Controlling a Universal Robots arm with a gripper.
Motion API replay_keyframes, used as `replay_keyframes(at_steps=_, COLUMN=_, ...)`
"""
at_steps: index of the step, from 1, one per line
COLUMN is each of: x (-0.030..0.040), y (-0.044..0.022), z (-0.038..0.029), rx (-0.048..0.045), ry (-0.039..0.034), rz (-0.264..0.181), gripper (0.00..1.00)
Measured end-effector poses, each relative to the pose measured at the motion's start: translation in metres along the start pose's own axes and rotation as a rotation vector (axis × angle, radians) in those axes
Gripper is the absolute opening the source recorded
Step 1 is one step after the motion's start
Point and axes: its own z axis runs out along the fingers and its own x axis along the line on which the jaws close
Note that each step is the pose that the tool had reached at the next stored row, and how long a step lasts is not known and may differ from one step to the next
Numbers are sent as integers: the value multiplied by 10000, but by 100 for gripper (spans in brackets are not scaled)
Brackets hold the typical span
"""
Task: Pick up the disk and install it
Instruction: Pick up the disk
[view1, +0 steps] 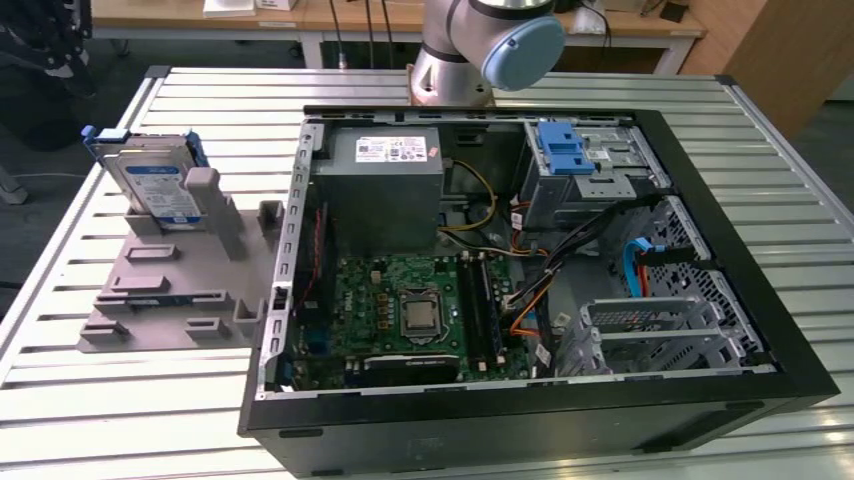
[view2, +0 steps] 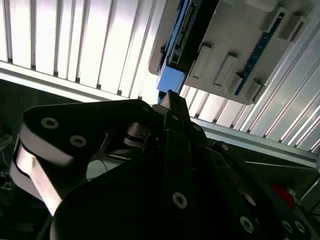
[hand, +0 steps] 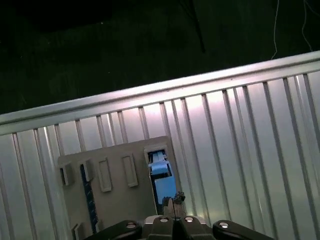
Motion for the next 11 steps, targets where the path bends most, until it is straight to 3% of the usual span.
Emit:
replay_keyframes(at_steps=5, x=0, y=-1, z=1, rx=14, ry=0, rz=576, gripper=11)
replay_keyframes(at_steps=11, x=1, y=0, z=1, rx=14, ry=0, rz=556, gripper=11)
